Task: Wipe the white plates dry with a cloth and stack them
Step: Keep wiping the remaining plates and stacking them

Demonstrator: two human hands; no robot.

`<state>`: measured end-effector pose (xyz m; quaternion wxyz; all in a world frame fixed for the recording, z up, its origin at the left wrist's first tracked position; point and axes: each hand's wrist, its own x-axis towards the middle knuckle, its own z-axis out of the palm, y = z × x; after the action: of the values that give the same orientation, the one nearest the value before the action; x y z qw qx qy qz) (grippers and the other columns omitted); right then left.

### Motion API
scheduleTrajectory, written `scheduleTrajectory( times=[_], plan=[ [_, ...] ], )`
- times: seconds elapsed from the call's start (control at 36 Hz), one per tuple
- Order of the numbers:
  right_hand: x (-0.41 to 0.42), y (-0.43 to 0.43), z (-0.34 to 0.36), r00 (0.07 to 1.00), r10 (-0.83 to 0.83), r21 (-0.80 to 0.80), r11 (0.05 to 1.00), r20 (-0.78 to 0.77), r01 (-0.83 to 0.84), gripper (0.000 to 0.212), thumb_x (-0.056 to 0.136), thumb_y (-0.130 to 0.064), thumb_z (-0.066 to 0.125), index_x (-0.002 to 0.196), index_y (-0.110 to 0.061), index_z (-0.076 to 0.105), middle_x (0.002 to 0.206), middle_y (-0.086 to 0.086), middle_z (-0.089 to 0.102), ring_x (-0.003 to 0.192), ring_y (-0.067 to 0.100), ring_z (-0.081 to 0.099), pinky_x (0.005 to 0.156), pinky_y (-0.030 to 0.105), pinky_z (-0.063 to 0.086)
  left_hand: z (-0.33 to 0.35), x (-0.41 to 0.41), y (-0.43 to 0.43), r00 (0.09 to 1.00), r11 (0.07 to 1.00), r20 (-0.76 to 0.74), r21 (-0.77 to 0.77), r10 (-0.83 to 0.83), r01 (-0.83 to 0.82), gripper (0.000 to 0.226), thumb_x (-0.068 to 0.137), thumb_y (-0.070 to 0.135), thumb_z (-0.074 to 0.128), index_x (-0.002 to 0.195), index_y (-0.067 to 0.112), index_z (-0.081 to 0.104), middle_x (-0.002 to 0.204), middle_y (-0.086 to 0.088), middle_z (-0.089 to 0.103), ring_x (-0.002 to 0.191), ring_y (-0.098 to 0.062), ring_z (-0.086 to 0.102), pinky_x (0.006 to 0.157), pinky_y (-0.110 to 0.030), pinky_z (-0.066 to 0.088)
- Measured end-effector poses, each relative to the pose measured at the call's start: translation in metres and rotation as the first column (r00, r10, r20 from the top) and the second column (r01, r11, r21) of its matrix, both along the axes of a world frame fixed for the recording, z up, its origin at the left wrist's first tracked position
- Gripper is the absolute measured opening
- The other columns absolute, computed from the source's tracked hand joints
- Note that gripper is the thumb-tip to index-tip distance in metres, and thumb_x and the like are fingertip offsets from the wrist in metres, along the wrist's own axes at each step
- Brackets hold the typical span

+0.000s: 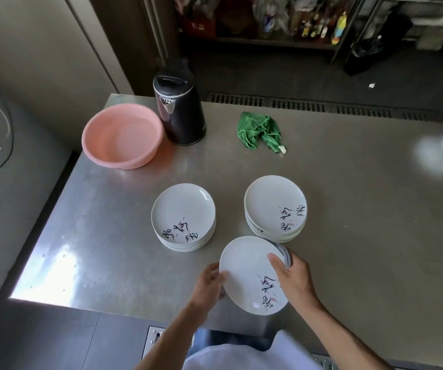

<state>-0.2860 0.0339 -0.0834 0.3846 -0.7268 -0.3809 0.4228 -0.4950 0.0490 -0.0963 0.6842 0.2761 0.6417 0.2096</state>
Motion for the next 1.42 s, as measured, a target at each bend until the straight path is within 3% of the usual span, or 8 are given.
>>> scheduleTrajectory(
  times=[0.17,0.33,0.44,0.56,0.81,1.08,1.33,1.42],
  plan=[
    [0.004,-0.005,-0.003,0.965,-0.185,-0.037,0.983,-0.184,0.182,0.009,0.087,-0.031,0.074,0.091,-0.022,0.072,0.082,-0.01,0.075,0.072,0.003,0.067,0.06,0.02,0.053,0.007,-0.004,-0.006,0.993,0.992,0.079,0.099,-0.082,0.075,0.022,0.106,0.006,0.048,0.122,0.015,0.061,0.113,-0.019,0.068,0.094,-0.025,0.071,0.08,-0.052,0.063],
    [0.016,-0.008,-0.007,0.922,-0.334,-0.051,0.942,-0.196,0.33,0.028,0.099,-0.031,0.06,0.08,-0.013,0.072,0.079,-0.007,0.076,0.072,0.0,0.066,0.062,0.011,0.05,0.022,0.006,0.024,0.996,0.983,0.083,0.18,-0.035,0.02,0.018,0.105,0.01,0.051,0.12,0.013,0.061,0.116,-0.016,0.067,0.103,-0.027,0.068,0.079,-0.047,0.063],
    [0.017,-0.012,-0.011,0.946,-0.283,-0.058,0.959,-0.159,0.277,0.028,0.098,-0.035,0.061,0.086,-0.012,0.072,0.087,-0.005,0.076,0.078,-0.005,0.065,0.067,0.016,0.051,0.035,0.025,0.054,0.993,0.981,0.112,0.186,0.032,-0.053,0.025,0.106,0.008,0.048,0.128,0.014,0.059,0.123,-0.015,0.066,0.113,-0.033,0.066,0.081,-0.047,0.063],
    [0.009,-0.012,-0.013,0.963,-0.23,-0.07,0.972,-0.143,0.222,0.041,0.093,-0.04,0.064,0.067,-0.01,0.054,0.06,-0.005,0.055,0.061,0.004,0.045,0.058,0.027,0.041,0.042,0.047,0.082,0.996,0.977,0.07,0.206,0.046,-0.06,0.023,0.106,0.006,0.045,0.126,0.004,0.056,0.127,-0.023,0.06,0.115,-0.039,0.065,0.075,-0.041,0.064],
    [-0.006,-0.005,-0.006,0.986,-0.106,-0.068,0.993,-0.127,0.098,0.014,0.09,-0.018,0.07,0.077,-0.012,0.07,0.075,-0.004,0.074,0.073,0.003,0.066,0.07,0.016,0.05,0.042,0.088,0.122,0.995,0.984,0.003,0.153,0.097,-0.096,0.022,0.105,0.003,0.042,0.121,0.01,0.055,0.117,-0.017,0.06,0.102,-0.037,0.067,0.056,-0.031,0.063],
    [-0.003,-0.006,-0.001,0.988,-0.057,-0.062,0.997,-0.145,0.048,0.011,0.091,-0.019,0.068,0.081,-0.015,0.07,0.078,-0.003,0.074,0.077,0.012,0.068,0.074,0.029,0.056,0.028,0.112,0.135,0.99,0.989,-0.108,0.122,0.095,-0.081,0.026,0.103,0.006,0.045,0.127,0.004,0.058,0.125,-0.02,0.062,0.106,-0.041,0.067,0.064,-0.043,0.065],
    [0.001,0.002,-0.003,0.99,-0.025,-0.079,0.997,-0.141,0.014,0.02,0.09,-0.029,0.066,0.091,-0.008,0.068,0.085,0.01,0.072,0.076,0.02,0.065,0.079,0.045,0.056,0.029,0.113,0.136,0.916,0.932,-0.391,0.295,-0.084,0.212,0.044,0.101,0.012,0.048,0.144,0.019,0.05,0.12,-0.018,0.066,0.094,-0.045,0.071,0.055,-0.051,0.063],
    [0.001,0.006,-0.002,0.987,-0.012,-0.073,0.997,-0.159,0.0,0.017,0.089,-0.031,0.066,0.095,-0.016,0.07,0.089,0.001,0.075,0.089,0.022,0.069,0.083,0.039,0.057,0.027,0.111,0.136,0.88,0.91,-0.458,0.298,-0.128,0.287,0.045,0.099,0.01,0.051,0.144,0.017,0.049,0.119,-0.02,0.069,0.098,-0.047,0.071,0.067,-0.055,0.063]
  ],
)
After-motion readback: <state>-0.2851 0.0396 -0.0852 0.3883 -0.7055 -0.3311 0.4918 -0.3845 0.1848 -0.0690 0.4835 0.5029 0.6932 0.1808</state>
